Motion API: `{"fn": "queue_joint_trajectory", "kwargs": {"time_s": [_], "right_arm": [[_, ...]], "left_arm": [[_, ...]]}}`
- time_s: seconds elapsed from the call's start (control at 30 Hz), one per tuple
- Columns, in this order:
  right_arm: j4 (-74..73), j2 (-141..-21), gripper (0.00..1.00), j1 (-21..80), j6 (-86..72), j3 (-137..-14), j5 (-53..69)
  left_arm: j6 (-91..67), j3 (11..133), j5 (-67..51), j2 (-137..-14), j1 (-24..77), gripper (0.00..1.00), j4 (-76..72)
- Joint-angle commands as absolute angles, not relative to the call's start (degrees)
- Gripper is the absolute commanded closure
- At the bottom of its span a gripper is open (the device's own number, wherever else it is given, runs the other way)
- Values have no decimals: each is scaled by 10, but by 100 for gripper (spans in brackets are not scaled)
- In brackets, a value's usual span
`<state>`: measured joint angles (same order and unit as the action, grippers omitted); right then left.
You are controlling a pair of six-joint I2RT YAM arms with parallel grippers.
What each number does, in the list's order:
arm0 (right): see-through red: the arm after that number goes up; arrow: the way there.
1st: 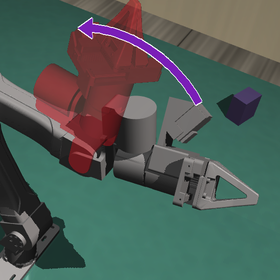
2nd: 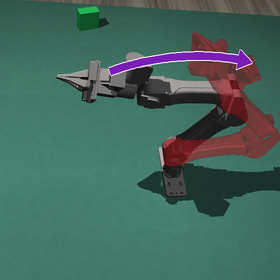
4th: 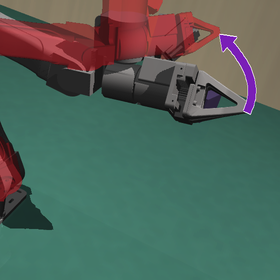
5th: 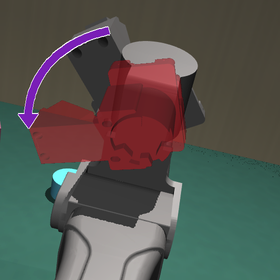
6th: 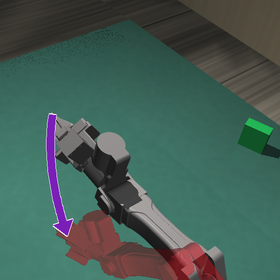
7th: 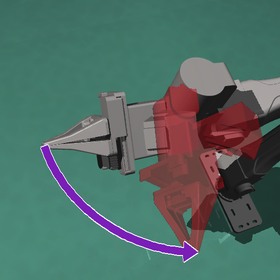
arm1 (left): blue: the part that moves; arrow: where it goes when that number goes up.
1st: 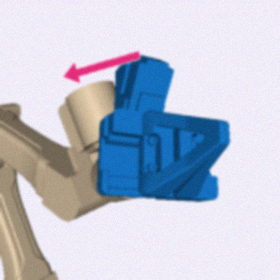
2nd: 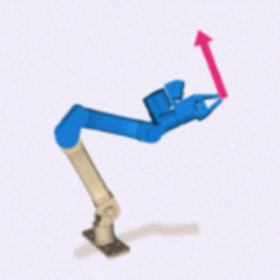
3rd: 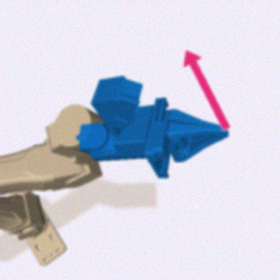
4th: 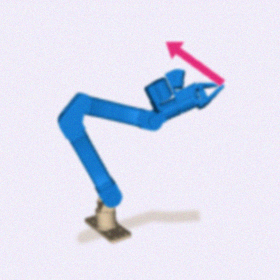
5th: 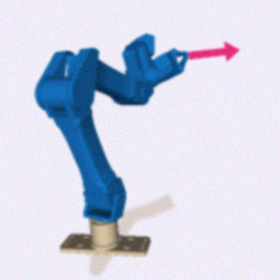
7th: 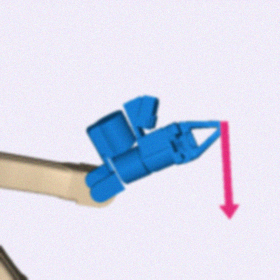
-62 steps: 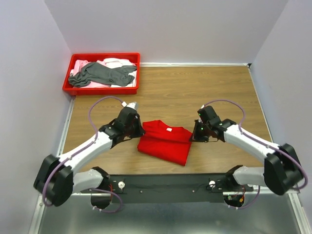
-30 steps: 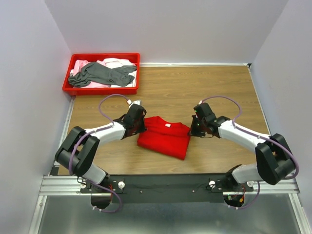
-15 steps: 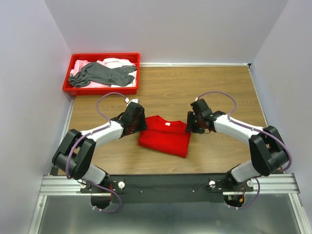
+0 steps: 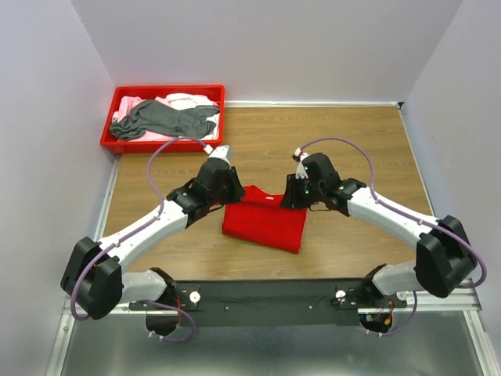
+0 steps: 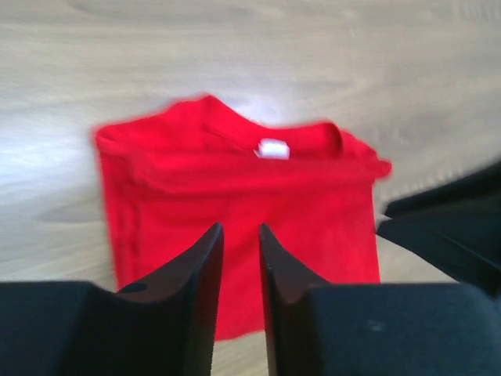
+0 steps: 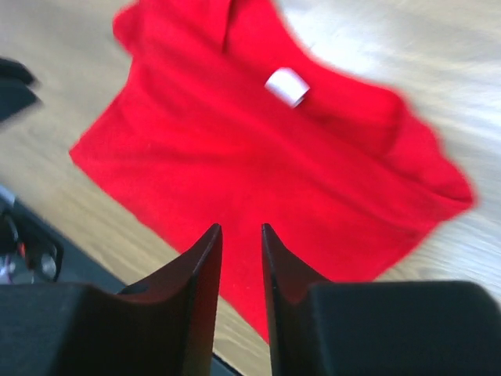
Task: Fold and stack the t-shirts
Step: Fold the tshirt
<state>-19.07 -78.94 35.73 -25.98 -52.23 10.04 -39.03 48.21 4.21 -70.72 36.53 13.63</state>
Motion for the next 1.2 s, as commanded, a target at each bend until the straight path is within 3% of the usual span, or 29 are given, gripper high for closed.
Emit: {"fn": "queue_joint_trajectory", "kwargs": {"time_s": [0.0,0.17,0.53,0.73,0.93,1.07,1.17], "right_arm": [[-135,-816,70,360,-247,-485,204],[-125,-852,71,354,-223,-483,187],[-55,-1003,72,201,-223,-532,279],[-52,-985,73,172,-266,-561,307],[-5,-892,69,171,-303,-507,360],[100,-902,69,151,-346,-447,397],[279,-956,70,115,-423,-388,459]], "left_arm": [[-389,440,-45,-731,382,69,100],[-369,471,-24,-832,374,76,79],[-363,556,-98,-1023,267,78,3],[-356,579,-136,-997,258,71,5],[-372,500,-156,-858,258,62,-67],[-400,459,-162,-862,242,69,-158],[-414,469,-217,-957,231,71,-218]]}}
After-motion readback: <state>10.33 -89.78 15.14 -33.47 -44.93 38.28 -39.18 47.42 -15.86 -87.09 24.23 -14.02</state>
